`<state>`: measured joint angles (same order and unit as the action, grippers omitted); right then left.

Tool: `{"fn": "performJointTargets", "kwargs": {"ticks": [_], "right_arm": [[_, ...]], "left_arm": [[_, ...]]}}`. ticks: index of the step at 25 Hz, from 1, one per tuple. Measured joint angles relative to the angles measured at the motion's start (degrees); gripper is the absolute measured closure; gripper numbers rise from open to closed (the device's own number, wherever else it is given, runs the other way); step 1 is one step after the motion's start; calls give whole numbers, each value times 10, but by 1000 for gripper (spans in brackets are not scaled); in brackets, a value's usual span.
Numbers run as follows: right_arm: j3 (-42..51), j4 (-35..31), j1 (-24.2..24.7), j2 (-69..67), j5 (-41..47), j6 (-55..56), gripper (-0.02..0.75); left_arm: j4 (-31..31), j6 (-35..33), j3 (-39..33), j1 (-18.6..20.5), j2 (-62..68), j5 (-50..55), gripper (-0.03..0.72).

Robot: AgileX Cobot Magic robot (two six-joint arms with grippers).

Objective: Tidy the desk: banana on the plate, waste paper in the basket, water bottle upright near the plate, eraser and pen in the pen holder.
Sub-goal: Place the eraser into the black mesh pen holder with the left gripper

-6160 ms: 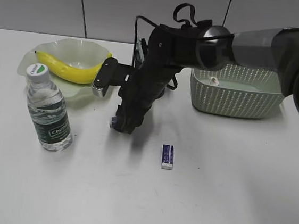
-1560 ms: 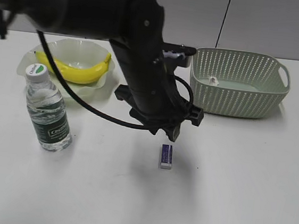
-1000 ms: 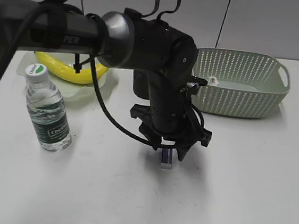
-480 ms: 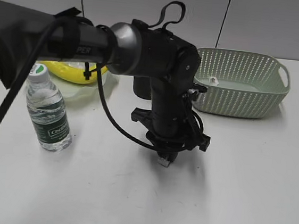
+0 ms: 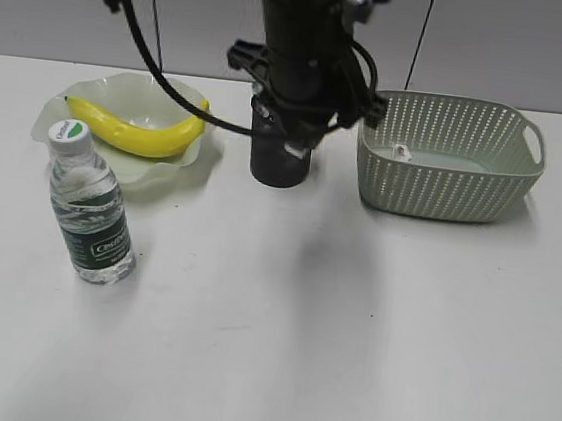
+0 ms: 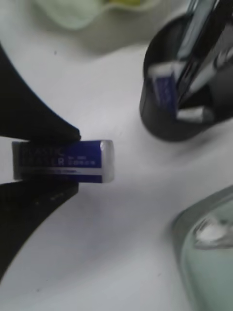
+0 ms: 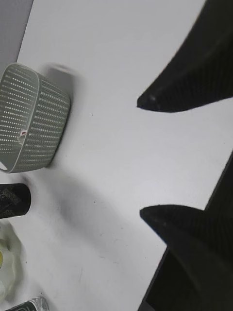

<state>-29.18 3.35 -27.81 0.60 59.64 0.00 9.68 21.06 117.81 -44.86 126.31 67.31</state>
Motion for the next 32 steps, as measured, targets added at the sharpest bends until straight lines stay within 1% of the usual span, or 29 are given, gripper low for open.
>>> {"fn": "performJointTargets", "kwargs": {"ticks": [4, 5, 8, 11, 14, 17, 22, 24, 27, 28, 32], "right_arm": [[0, 0, 0, 0, 0, 0, 259], [0, 0, 0, 0, 0, 0, 259], [0, 0, 0, 0, 0, 0, 259], [0, 0, 0, 0, 0, 0, 259], [0, 0, 0, 0, 0, 0, 259], [0, 0, 0, 0, 0, 0, 259], [0, 0, 0, 0, 0, 0, 259], [0, 0, 0, 0, 0, 0, 259], [0, 0, 0, 0, 0, 0, 259], [0, 0, 0, 0, 0, 0, 259], [0, 0, 0, 0, 0, 0, 259]], "left_arm": [[3, 0, 9, 51, -2, -32, 511], [-9, 0, 9, 64, 1, -46, 511], [-75, 0, 9, 96, 13, -116, 511], [-97, 0, 9, 106, 21, -183, 511], [-97, 0, 9, 107, 29, -236, 511], [-89, 0, 9, 107, 40, -254, 511], [-81, 0, 9, 107, 67, -253, 509], [-59, 0, 9, 107, 69, -253, 466], [-28, 0, 9, 107, 69, -255, 361], [-22, 0, 9, 107, 69, -254, 341], [-16, 0, 9, 107, 59, -238, 310]]}}
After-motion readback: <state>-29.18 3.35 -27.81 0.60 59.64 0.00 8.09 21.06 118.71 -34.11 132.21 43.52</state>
